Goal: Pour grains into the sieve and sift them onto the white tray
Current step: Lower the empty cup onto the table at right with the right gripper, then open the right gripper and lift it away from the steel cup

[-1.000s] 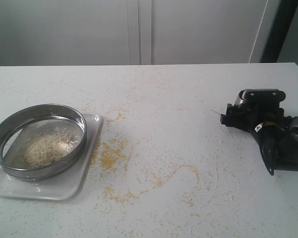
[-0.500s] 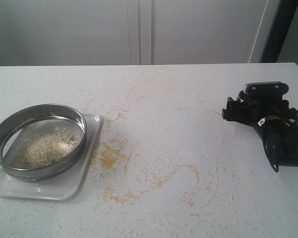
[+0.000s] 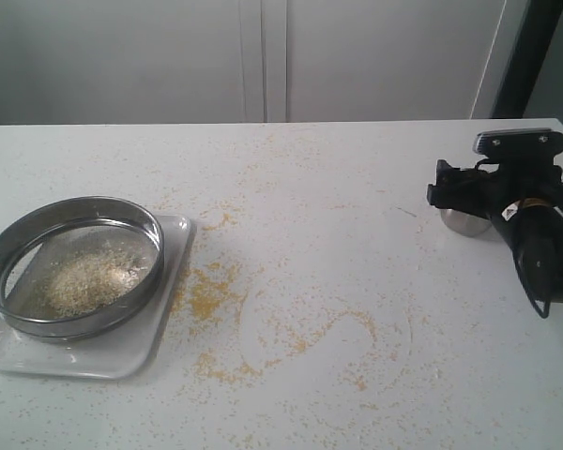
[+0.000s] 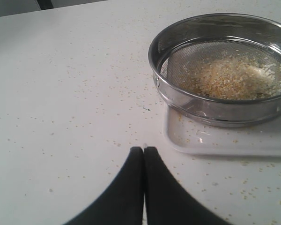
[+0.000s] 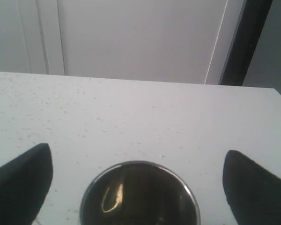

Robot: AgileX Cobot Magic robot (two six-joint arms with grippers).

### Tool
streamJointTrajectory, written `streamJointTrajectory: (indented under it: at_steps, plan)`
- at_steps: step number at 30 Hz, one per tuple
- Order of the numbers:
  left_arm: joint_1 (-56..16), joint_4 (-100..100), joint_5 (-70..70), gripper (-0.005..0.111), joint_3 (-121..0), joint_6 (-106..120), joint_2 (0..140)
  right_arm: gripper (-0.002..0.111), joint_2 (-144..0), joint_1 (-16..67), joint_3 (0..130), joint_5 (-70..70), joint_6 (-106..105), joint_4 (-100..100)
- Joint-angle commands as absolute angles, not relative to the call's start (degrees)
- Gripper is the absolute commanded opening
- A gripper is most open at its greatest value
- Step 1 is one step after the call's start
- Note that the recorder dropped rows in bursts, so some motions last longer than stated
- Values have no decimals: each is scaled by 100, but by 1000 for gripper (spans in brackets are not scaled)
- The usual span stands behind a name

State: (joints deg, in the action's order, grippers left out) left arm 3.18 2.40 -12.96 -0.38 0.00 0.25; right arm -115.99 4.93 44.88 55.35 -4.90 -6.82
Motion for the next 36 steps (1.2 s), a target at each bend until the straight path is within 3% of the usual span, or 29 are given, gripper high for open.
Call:
streamJointTrajectory:
  at_steps: [1,6,9,15,16,22,36]
  plan:
    - [329,183,-1297,0,0,0,0,90,-11198,460,4322,5529,-394,-519]
    - [329,183,-1297,0,0,0,0,86,-10766,460,4252,5309,-89,-215]
    - [329,183,-1297,0,0,0,0,75,-10500,460,4252,4939,-60,-58]
    - [329,183,-1297,0,0,0,0,39,-9928,460,4252,4104,247,0]
    - [329,183,-1297,0,0,0,0,27,-9728,460,4252,3762,523,0]
    - [329,183,-1297,0,0,0,0,0,-9211,460,4252,3002,779,152]
    - [329,183,-1297,0,0,0,0,0,-7472,638,4275,1093,1037,175]
